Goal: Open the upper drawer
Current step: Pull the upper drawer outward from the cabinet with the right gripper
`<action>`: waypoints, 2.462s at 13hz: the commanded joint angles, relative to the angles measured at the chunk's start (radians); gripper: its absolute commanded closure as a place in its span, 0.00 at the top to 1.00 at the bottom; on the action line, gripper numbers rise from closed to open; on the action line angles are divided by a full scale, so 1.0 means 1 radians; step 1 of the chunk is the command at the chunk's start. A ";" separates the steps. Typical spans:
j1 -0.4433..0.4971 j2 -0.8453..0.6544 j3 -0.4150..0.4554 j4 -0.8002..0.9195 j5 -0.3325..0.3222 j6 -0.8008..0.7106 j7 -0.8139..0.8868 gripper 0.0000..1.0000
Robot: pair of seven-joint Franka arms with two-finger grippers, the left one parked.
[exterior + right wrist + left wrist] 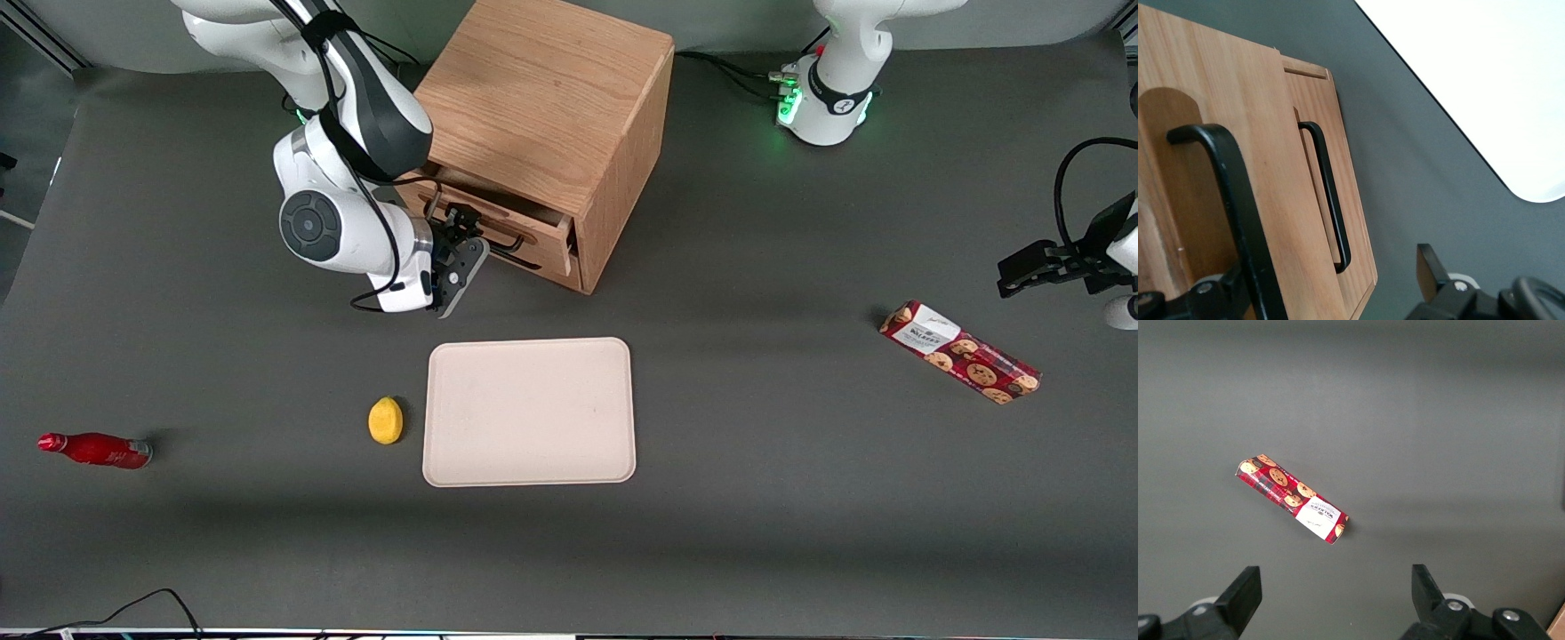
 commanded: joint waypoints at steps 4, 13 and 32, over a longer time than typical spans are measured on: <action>-0.031 0.050 0.005 0.061 -0.035 0.002 -0.026 1.00; -0.085 0.102 0.003 0.120 -0.043 0.002 -0.095 1.00; -0.175 0.188 -0.001 0.229 -0.058 -0.001 -0.181 1.00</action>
